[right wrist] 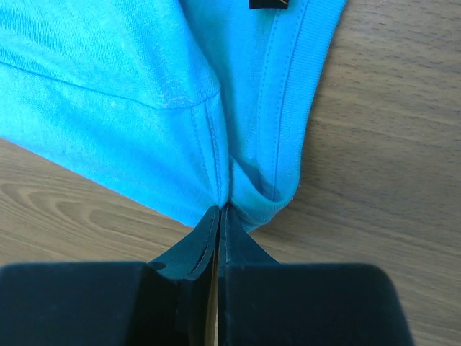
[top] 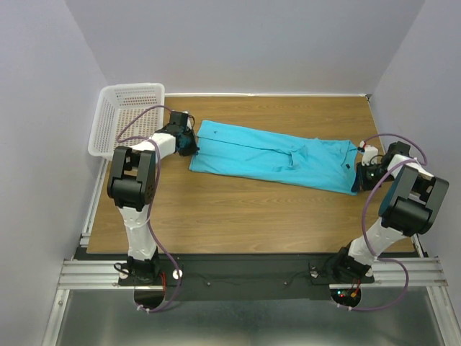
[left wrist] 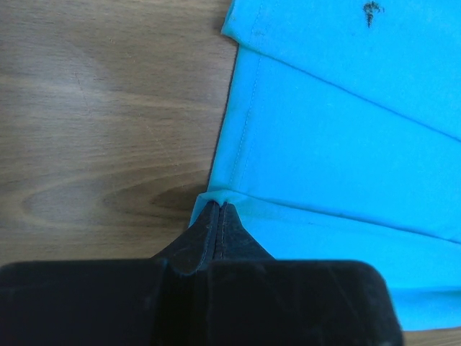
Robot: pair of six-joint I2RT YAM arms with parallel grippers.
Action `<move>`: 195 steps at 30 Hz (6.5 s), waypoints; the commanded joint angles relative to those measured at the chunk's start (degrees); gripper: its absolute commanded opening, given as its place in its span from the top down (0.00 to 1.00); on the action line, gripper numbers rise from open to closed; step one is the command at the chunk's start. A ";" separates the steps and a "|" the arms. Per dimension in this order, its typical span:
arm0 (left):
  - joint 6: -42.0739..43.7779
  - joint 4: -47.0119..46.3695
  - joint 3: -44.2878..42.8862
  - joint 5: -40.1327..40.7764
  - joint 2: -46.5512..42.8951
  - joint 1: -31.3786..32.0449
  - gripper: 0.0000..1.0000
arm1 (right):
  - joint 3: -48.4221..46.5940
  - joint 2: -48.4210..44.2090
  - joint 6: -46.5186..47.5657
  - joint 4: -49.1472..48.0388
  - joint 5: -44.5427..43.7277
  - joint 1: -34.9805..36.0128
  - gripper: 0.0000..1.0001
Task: Fold and stack the t-shirts
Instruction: Fold the tshirt
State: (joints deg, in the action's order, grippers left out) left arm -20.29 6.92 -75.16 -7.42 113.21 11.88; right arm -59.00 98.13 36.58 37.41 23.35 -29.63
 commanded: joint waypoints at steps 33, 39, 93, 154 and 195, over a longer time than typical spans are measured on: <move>14.48 -1.55 -19.22 -3.57 3.58 2.27 0.38 | -11.13 -4.17 -14.51 0.12 12.76 -1.13 0.50; 13.79 3.35 -31.69 -4.70 12.29 1.92 0.38 | -12.10 -3.91 -15.66 -0.06 15.93 -1.13 0.51; -4.14 -2.79 14.61 4.69 -19.70 2.18 0.52 | -7.18 -5.49 -12.76 -0.58 18.39 -1.05 0.51; 2.10 -9.90 17.95 -0.66 -33.77 -1.16 0.31 | -86.18 54.27 -14.78 -2.33 -12.96 24.26 0.97; 22.40 3.45 -20.56 -6.64 8.17 11.94 0.34 | -9.47 -7.15 -28.23 -13.41 7.85 15.04 0.25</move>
State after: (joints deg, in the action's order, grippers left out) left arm -0.34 8.78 -92.16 -14.55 121.03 23.92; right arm -68.90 95.53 9.72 26.02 28.53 -13.98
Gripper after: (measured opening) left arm 0.658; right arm 0.744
